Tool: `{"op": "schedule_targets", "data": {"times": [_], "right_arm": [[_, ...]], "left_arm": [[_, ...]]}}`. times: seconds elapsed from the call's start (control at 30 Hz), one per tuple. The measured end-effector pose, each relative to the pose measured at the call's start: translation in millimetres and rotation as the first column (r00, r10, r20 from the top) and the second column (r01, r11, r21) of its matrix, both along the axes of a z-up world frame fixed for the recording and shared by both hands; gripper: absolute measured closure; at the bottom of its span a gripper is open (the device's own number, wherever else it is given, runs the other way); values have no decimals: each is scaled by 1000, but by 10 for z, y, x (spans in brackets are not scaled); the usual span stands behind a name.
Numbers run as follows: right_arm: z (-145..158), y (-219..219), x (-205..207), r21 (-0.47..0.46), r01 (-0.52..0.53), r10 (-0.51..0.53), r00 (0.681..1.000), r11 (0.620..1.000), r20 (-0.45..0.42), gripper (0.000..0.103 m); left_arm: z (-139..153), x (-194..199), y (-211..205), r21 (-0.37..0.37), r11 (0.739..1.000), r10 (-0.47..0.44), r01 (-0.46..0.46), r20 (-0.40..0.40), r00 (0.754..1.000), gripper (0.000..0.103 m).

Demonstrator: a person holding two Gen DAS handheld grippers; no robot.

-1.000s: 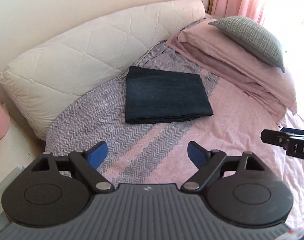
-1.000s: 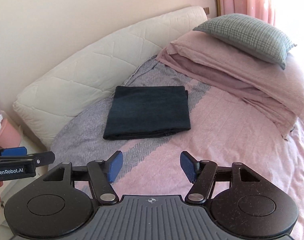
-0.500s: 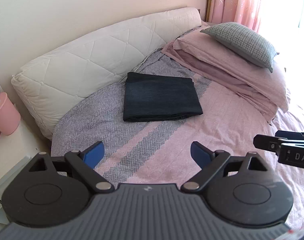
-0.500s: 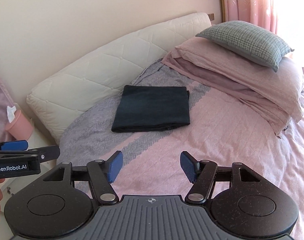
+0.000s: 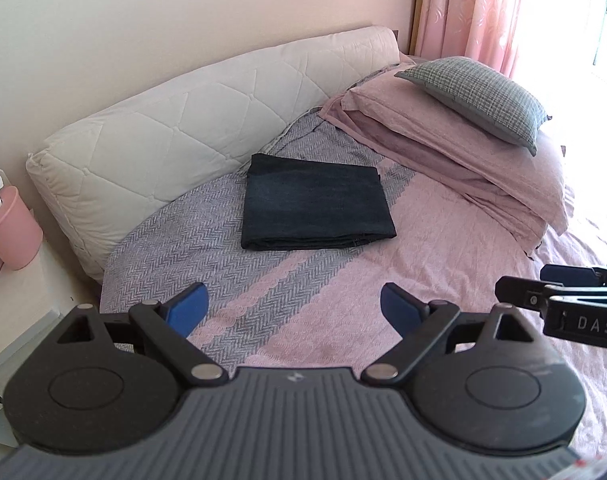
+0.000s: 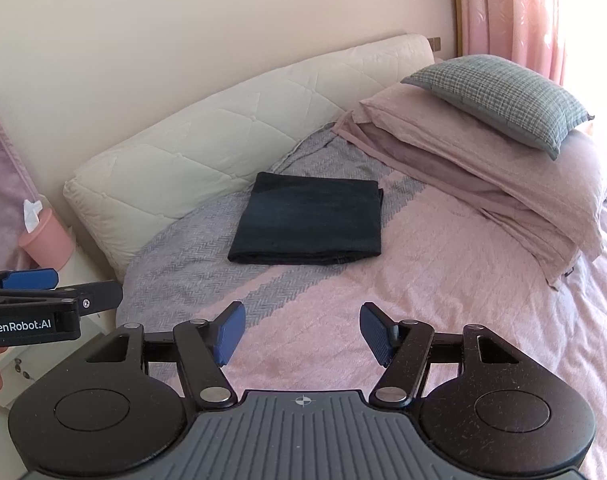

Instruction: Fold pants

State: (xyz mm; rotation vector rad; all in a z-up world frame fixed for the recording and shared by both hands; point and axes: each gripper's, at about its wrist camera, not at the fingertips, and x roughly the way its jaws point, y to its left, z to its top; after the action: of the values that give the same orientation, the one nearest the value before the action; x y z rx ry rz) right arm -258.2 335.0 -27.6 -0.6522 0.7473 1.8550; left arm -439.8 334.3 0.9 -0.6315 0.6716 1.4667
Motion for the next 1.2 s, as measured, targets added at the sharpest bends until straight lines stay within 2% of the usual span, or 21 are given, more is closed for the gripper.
{"op": "schedule_targets", "data": {"times": [1.2], "right_arm": [[3, -69, 15, -2, -38, 38, 999, 999, -13, 42]], "left_arm": [[-32, 68, -71, -10, 1000, -5, 5, -15, 1000, 12]]}}
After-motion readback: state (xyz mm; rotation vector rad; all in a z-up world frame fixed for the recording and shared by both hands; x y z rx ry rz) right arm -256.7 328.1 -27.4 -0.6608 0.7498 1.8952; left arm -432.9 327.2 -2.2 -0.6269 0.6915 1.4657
